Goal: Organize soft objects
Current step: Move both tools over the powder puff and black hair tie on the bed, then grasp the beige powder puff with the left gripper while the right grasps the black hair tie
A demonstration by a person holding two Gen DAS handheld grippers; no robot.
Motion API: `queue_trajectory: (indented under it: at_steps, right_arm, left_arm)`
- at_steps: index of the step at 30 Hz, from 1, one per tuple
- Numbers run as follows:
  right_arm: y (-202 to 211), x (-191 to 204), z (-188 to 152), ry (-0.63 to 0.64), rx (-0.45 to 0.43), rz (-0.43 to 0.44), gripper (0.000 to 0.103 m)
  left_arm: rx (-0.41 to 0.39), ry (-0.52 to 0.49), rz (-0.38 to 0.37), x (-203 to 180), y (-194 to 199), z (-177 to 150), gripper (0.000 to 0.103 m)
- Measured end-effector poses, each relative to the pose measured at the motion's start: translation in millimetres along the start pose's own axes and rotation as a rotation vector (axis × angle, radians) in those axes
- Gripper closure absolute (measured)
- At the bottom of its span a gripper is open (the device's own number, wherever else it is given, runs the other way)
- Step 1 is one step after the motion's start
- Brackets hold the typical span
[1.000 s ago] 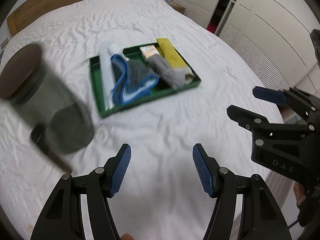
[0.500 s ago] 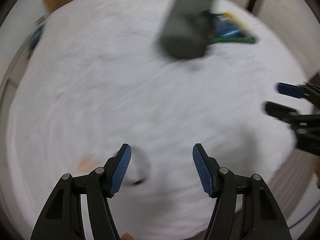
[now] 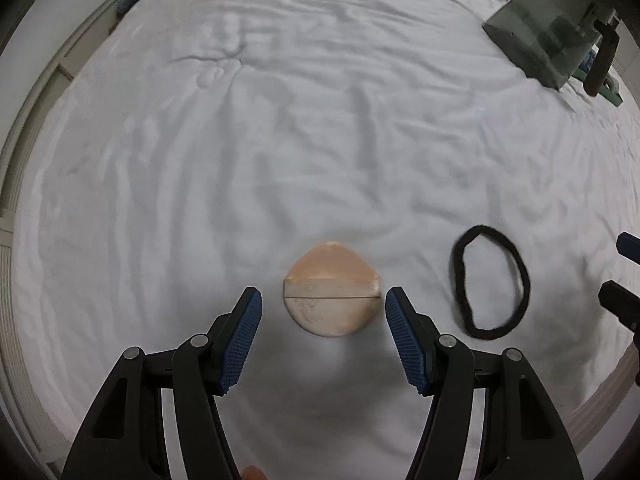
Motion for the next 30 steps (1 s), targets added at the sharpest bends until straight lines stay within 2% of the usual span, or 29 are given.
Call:
queue_trajectory:
  at_steps: [3,5,9,11,13,15,16,17,20,25,30]
  right_arm:
    - [-12.0,7.5,4.3,0.019,0.008,0.005,0.039]
    - [-17.2,13.8,6.3,0.026,0.012,0.012,0.039]
    - [-29.4,30.3,10.7,0.04,0.014,0.036,0.039]
    - [-36.8,39.3,11.4,0.04,0.01,0.047,0.039]
    - [-46.2,48.0,13.1,0.032,0.011,0.061,0.039]
    - [-55.4,55.7,13.5,0.016,0.014,0.074,0.038]
    - [-59.5,59.1,14.0,0.0,0.017,0.084,0.037]
    - [-65.6,59.2,15.5,-0.008,0.019,0.088,0.037]
    - [-77.0,66.4,15.6,-0.019,0.028,0.092,0.037]
    - [-94.1,78.2,16.6,-0.029,0.049,0.087,0.037]
    - [-109.2,76.6,10.0,-0.074,0.088,0.073,0.039]
  left_arm:
    - [0.016,-0.012,-0.026,-4.8,-9.9,-3.0,0.045]
    - [0.023,-0.024,-0.017,-5.8,-16.6,-7.8,0.045]
    - [0.022,0.005,-0.032,-3.0,-24.4,-10.7,0.045]
    - [0.021,0.014,-0.041,0.4,-26.3,-13.1,0.057]
    - [0.019,0.009,-0.049,4.4,-30.1,-10.4,0.057]
    - [0.014,0.005,-0.049,7.1,-31.3,-11.2,0.062]
    - [0.011,0.001,-0.044,10.5,-31.4,-12.3,0.076]
    - [0.01,-0.001,-0.035,14.3,-31.2,-13.9,0.08]
    - [0.01,0.009,-0.037,27.3,-34.2,-16.8,0.085]
    - [0.002,0.015,-0.042,44.1,-41.5,-16.4,0.087]
    - [-0.006,0.015,-0.054,44.4,-44.2,-18.2,0.087]
Point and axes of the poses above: each gripper's, at about its wrist camera, not at the fingertips, and y roughly against the way its jaws point, x to its left, z to its top, the point moved 10 cm from there along -y, roughly the way its jaws point, and after that the axes turned 10 degrees about -x, right-handed, at the moved point
